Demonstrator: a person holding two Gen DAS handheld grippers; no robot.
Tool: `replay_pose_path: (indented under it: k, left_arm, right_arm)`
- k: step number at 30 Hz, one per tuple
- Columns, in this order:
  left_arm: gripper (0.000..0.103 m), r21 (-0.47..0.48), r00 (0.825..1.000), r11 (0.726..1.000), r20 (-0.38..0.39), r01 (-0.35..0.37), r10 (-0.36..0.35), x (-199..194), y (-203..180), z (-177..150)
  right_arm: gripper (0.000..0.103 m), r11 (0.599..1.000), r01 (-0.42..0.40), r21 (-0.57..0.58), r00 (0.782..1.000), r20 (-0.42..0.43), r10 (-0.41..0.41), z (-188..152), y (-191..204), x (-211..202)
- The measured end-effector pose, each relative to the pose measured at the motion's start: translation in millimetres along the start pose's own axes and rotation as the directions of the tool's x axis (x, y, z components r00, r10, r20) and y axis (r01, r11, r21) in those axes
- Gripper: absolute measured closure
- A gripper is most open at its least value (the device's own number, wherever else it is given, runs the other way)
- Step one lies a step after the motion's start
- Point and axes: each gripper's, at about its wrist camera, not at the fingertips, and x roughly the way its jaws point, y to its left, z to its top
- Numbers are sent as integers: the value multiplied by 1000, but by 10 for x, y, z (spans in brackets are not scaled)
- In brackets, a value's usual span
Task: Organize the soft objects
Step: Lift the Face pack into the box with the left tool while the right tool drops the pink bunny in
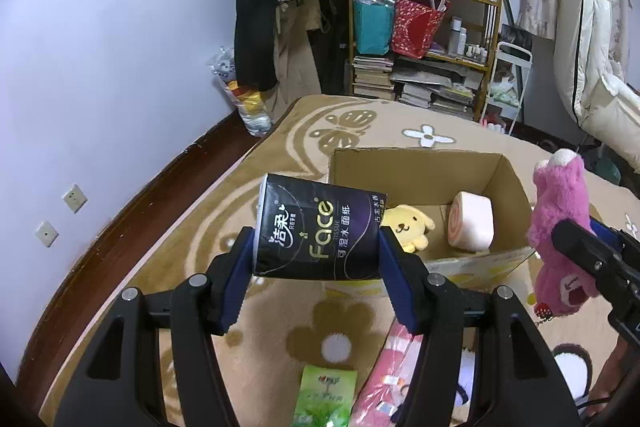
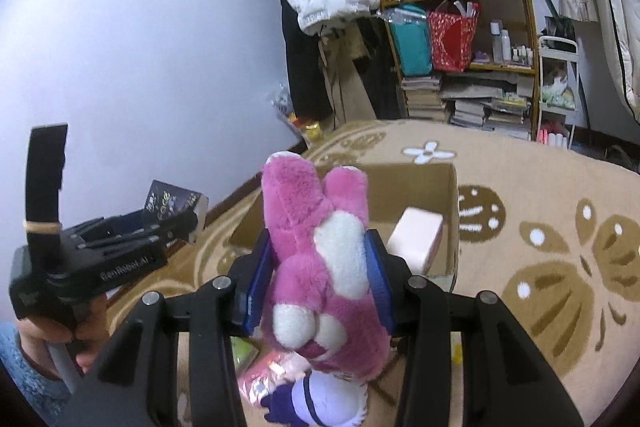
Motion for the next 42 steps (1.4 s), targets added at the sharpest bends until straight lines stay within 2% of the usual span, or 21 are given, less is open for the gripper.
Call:
replay_pose_path:
  k: [7,15,23,31,36,39,42]
  left_arm:
    - [44,17,1000,1000,5,7,-7,195,-84,82]
    - [44,88,1000,996,2,10,-10,366,-274,133]
    - [44,154,1000,988,-4,-11,11,558,-397,226]
    - [43,148,999,989,-44,-9,16,723,-415,239]
    - [41,130,997,991,-60,-31,39,777,-377,271]
    - [31,114,997,992,-56,-49,56,778,-320,272]
    - [24,96,997,994,-52,-46,51,753,-265,288]
  right_arm:
    - [56,1000,20,0,999,29,-20,131,-51,81]
    - [56,998,39,-40,997,72,-36,326,-75,161]
    - [55,998,46,-40,997,59,-43,343,-225,311]
    - [55,999,51,12,999,6,-52,300,-466,533]
    - [51,998,48,37,999,-26,-47,260,-550,641]
    - [51,998,48,43,998,-32,-47,263,-561,652]
    - [38,998,41,45,999,-26,-40,254,-558,640]
